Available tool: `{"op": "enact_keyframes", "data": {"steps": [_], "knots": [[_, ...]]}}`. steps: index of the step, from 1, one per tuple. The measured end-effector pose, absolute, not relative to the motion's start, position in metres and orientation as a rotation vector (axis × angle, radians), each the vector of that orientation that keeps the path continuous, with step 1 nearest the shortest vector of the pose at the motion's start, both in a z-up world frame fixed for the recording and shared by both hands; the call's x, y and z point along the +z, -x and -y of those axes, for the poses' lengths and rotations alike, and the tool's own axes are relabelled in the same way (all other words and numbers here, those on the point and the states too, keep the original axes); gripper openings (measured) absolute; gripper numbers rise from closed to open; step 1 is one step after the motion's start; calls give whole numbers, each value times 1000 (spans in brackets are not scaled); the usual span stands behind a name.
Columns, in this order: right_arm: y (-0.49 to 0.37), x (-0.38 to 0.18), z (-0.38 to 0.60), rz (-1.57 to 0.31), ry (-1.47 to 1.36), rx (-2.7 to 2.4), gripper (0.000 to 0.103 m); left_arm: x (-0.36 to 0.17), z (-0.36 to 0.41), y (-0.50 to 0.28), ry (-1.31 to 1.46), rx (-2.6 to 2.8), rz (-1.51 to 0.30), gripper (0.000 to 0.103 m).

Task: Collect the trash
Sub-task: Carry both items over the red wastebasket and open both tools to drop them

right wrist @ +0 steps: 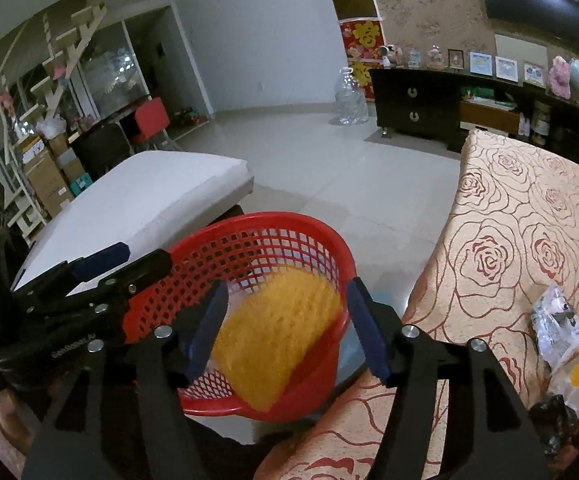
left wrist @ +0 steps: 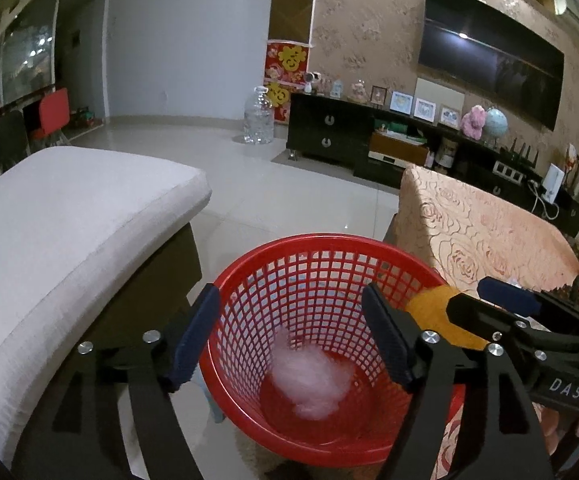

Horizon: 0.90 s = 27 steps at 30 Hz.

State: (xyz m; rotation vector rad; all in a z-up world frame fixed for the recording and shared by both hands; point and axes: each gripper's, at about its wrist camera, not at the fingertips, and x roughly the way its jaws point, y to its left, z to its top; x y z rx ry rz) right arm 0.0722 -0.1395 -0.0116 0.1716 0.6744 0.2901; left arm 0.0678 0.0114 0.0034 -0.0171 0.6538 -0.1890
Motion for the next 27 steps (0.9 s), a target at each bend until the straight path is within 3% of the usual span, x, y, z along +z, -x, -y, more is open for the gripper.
{"op": "enact_keyframes", "data": {"steps": [11, 27], "knots": [[-50, -1, 154, -626, -157, 235, 65, 10, -17, -62, 53, -181, -599, 83], [31, 8, 255, -578, -165, -32, 74, 15, 2, -46, 7, -209, -545, 84]]}}
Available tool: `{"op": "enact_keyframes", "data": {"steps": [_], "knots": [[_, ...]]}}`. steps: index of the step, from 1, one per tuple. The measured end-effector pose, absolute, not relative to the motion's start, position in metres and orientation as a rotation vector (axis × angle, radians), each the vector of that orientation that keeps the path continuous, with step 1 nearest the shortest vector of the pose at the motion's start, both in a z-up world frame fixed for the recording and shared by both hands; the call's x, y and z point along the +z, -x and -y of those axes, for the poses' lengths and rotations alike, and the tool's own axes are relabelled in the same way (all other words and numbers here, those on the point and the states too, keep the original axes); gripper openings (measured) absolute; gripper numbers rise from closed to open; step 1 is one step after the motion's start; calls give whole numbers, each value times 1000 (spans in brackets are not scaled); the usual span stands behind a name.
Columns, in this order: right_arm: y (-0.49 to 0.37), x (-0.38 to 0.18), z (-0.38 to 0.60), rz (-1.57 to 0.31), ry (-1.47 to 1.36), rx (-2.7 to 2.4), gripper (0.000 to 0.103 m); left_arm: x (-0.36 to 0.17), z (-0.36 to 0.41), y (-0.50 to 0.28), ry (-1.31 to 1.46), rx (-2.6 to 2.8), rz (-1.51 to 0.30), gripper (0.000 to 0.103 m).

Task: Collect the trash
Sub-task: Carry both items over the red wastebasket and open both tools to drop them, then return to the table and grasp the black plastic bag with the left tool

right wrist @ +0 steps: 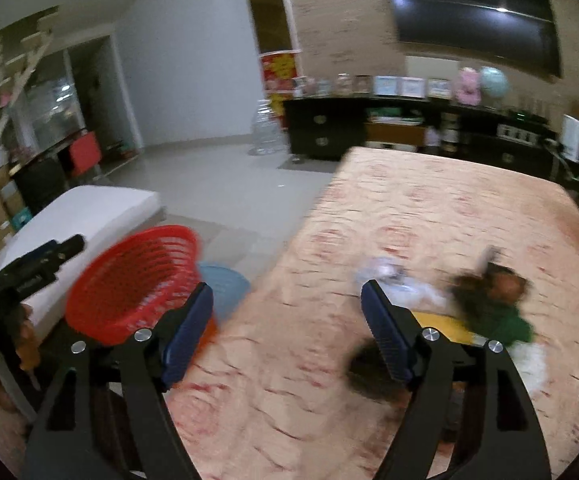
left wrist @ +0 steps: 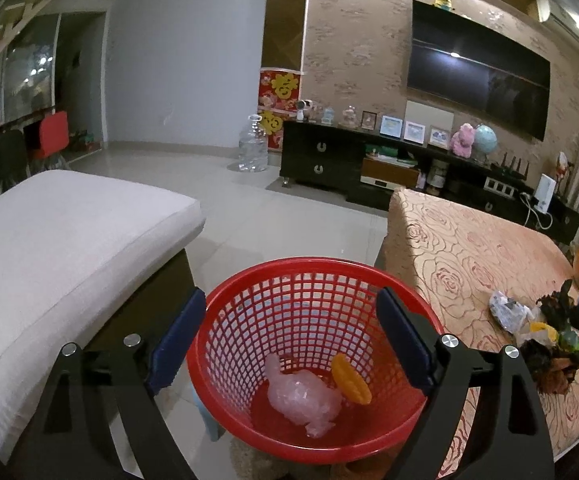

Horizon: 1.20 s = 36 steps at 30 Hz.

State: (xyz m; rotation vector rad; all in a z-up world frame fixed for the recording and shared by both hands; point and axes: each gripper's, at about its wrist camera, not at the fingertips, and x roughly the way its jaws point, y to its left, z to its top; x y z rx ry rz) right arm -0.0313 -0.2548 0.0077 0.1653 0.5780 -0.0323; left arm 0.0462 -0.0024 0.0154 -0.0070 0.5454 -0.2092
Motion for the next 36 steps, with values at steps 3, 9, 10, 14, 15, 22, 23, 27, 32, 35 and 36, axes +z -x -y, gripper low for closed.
{"op": "enact_keyframes", "data": {"steps": [3, 9, 10, 14, 15, 22, 23, 27, 32, 35, 36], "knots": [[54, 4, 290, -576, -175, -115, 75, 15, 10, -44, -6, -219, -545, 84], [89, -14, 341, -576, -236, -237, 75, 14, 28, -38, -41, -252, -544, 84], [93, -16, 347, -574, -247, -254, 75, 14, 31, -37, -41, -265, -548, 84], [110, -23, 370, -557, -268, -328, 80, 11, 48, -33, -35, -326, -578, 84], [112, -24, 373, -550, -277, -338, 80, 10, 53, -31, -44, -333, -579, 84], [124, -28, 390, -539, -314, -375, 81, 2, 99, -20, -107, -415, -603, 84], [125, -29, 393, -540, -321, -376, 81, 1, 105, -19, -110, -430, -611, 84], [128, -31, 398, -541, -340, -386, 81, -7, 135, -15, -122, -531, -651, 84], [127, -37, 405, -553, -363, -395, 81, -18, 172, -10, -164, -612, -674, 84], [126, -38, 406, -556, -363, -399, 81, -27, 197, -7, -185, -674, -697, 84], [126, -39, 407, -557, -363, -400, 81, -29, 202, -7, -187, -690, -703, 84]]}}
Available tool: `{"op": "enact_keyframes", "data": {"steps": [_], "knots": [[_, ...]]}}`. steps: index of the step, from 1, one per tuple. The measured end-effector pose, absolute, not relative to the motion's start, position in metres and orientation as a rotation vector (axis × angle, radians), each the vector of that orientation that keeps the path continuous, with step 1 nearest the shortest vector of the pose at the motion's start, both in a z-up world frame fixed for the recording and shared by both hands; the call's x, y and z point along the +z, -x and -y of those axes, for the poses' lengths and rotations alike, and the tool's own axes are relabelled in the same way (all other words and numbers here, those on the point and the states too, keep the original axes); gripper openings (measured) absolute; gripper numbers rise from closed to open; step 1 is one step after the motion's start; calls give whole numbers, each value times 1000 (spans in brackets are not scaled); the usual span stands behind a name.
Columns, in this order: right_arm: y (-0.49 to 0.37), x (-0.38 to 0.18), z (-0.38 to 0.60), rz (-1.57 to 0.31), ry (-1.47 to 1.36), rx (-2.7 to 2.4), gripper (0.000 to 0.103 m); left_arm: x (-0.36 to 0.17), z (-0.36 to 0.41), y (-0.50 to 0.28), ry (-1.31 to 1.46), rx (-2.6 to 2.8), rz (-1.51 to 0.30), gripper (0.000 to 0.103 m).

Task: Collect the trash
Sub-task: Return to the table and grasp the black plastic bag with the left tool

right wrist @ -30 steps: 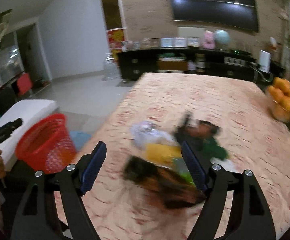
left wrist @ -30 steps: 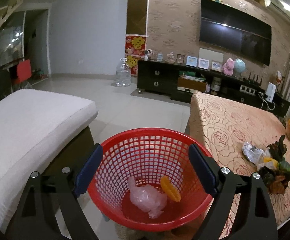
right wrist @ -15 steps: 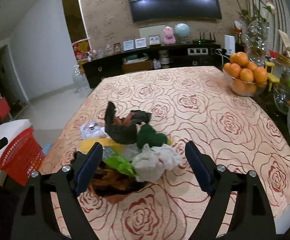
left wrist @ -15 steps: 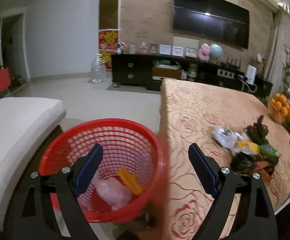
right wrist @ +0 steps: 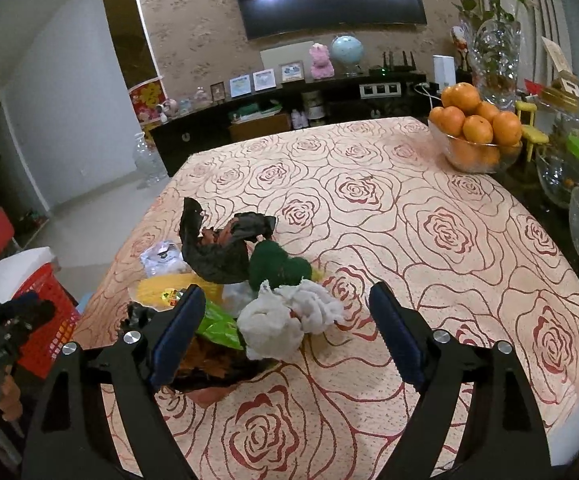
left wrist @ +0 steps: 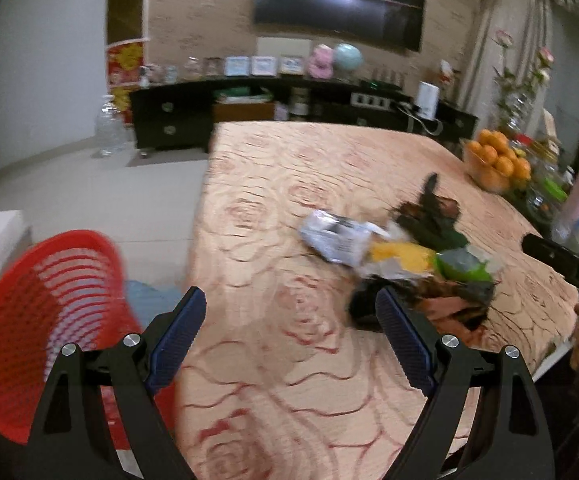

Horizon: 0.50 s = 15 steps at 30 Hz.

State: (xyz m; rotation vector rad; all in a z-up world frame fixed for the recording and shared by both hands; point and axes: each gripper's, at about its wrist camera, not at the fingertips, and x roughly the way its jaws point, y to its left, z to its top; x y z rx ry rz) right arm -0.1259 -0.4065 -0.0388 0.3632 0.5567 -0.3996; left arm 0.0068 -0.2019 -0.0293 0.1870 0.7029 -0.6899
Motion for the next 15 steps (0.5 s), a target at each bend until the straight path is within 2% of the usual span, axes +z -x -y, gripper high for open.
{"op": "enact_keyframes", "data": {"steps": [15], "knots": [[122, -46, 412, -583, -388, -404, 81, -68, 272, -14, -239, -844, -800, 82]]}}
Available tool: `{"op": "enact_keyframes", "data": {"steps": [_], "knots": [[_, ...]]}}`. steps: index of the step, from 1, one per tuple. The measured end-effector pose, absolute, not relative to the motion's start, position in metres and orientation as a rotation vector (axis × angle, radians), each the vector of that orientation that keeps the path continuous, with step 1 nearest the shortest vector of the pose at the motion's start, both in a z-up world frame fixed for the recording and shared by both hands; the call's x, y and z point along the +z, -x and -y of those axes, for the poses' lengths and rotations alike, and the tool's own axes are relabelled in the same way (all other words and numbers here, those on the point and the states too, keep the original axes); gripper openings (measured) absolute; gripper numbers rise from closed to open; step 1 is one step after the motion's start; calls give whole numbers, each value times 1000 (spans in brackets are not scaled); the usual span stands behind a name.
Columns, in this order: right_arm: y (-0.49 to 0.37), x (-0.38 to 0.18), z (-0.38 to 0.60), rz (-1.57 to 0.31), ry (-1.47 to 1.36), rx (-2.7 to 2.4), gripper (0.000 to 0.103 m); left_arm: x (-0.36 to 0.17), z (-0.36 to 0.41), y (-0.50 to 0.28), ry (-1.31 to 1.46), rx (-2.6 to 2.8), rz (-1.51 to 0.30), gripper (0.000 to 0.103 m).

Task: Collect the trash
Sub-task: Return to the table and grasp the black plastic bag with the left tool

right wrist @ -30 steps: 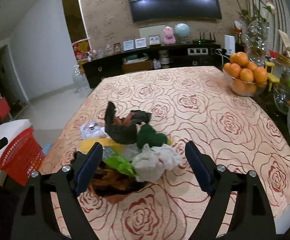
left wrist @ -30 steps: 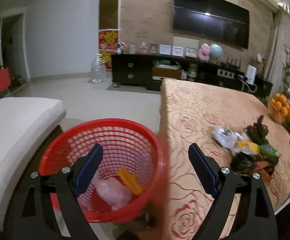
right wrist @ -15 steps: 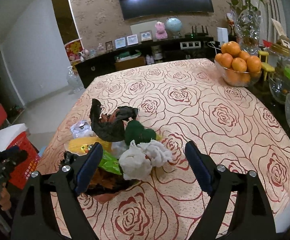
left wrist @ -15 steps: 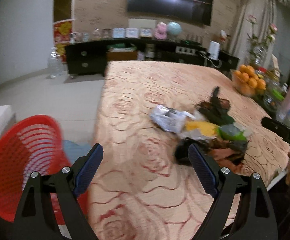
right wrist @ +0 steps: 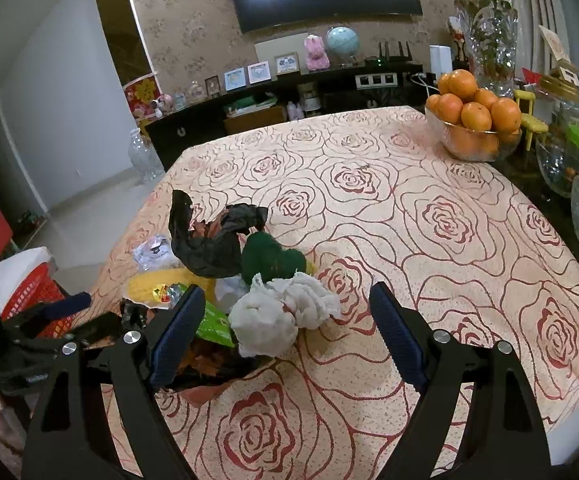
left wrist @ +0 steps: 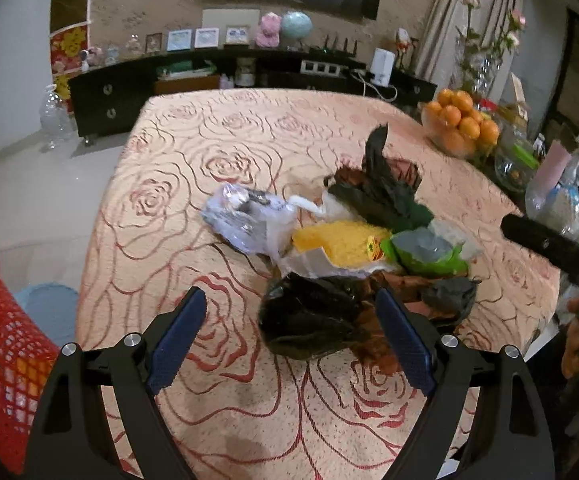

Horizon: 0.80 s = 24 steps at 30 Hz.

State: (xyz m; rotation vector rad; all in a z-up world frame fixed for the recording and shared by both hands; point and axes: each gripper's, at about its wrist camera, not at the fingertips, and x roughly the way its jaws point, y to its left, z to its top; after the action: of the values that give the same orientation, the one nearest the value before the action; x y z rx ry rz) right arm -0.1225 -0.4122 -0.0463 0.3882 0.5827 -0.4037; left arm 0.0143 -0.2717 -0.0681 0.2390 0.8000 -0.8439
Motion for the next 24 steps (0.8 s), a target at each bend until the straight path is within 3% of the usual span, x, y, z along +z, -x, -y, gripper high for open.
{"op": "enact_keyframes", "data": {"steps": [1, 3, 5, 9, 24], "knots": [[122, -47, 413, -584, -389, -404, 81, -72, 274, -15, -247, -843, -806, 79], [122, -48, 413, -587, -395, -404, 81, -80, 276, -17, -252, -853, -833, 59], [121, -49, 414, -591, -405, -399, 81, -86, 275, -20, -228, -866, -857, 52], [120, -52, 415, -599, -420, -387, 81, -88, 272, -21, -187, -897, -859, 27], [130, -50, 433, -556, -486, -424, 81, -58, 226, -5, -180, -798, -749, 23]]}}
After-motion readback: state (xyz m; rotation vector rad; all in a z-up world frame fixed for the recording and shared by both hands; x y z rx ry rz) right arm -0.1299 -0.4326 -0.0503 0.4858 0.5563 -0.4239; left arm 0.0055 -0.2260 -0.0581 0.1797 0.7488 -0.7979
